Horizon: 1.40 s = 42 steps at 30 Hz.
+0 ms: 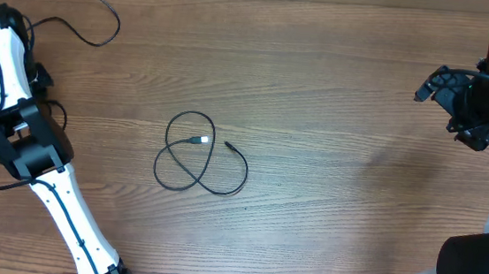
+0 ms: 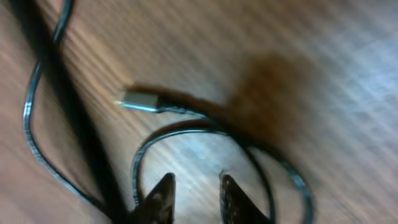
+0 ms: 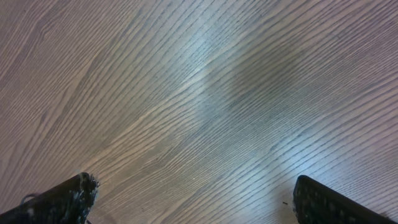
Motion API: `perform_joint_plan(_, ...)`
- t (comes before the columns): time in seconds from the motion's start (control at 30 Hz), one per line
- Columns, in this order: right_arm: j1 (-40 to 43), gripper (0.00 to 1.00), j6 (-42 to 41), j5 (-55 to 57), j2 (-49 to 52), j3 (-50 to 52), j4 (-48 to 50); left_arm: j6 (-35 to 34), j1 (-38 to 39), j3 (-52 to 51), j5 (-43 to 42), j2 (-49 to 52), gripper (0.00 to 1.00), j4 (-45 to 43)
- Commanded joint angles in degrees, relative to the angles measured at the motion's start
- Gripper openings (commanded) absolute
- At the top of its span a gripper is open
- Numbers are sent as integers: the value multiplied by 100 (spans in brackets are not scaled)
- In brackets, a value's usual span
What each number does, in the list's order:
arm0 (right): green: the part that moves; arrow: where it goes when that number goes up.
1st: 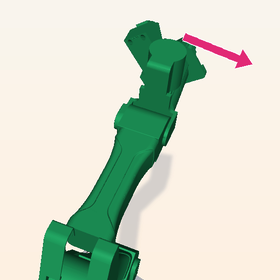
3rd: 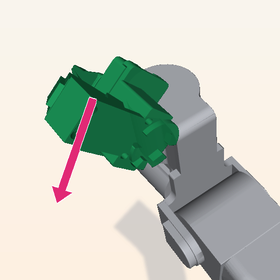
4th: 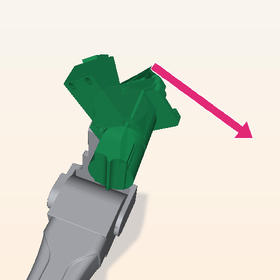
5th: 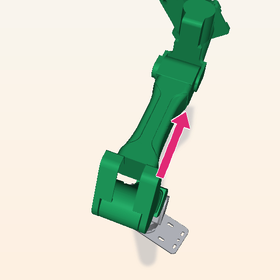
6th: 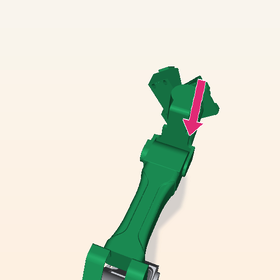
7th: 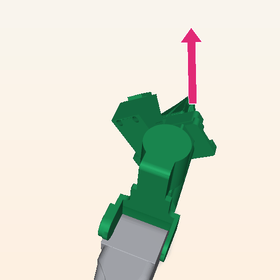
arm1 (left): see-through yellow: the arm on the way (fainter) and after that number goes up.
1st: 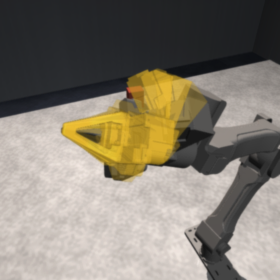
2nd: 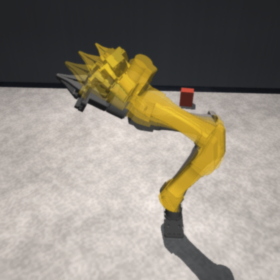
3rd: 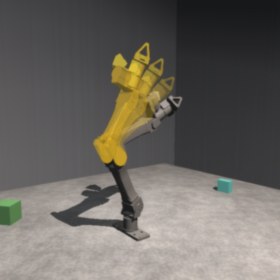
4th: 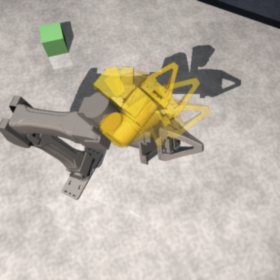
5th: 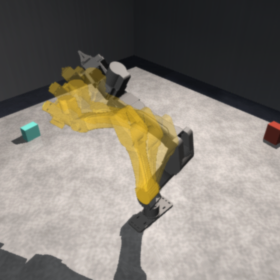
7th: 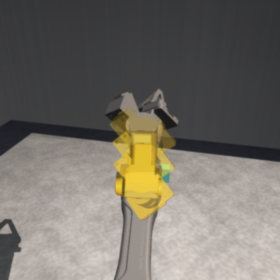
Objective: Untangle cables
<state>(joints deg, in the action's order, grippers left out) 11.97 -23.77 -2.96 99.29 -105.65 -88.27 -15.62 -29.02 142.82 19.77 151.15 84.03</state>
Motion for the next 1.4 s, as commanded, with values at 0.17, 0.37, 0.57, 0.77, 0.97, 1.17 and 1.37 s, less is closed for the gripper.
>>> perform_joint_plan(0.17, 0, 100, 2, 35, -4, -4, 20, -822, -173, 575, 85, -116, 100, 800)
perform_joint_plan(0.37, 0, 100, 2, 35, -4, -4, 20, -1233, -173, 1360, -1091, -879, 99, 831)
perform_joint_plan(0.57, 0, 100, 2, 35, -4, -4, 20, -1226, -168, 1989, -2946, -1766, 98, 612)
perform_joint_plan(0.77, 0, 100, 2, 35, -4, -4, 20, -1226, -168, 1875, -1733, -1768, 73, 986)
perform_joint_plan(0.97, 0, 100, 2, 35, -4, -4, 20, -1222, -177, 817, -1482, -1567, 47, 868)
perform_joint_plan(1.17, 0, 100, 2, 35, -4, -4, 20, -1121, -264, -297, -1475, -1451, 22, 275)
perform_joint_plan(1.37, 0, 100, 2, 35, -4, -4, 20, -1119, -291, -713, -1482, -1228, 46, -81)
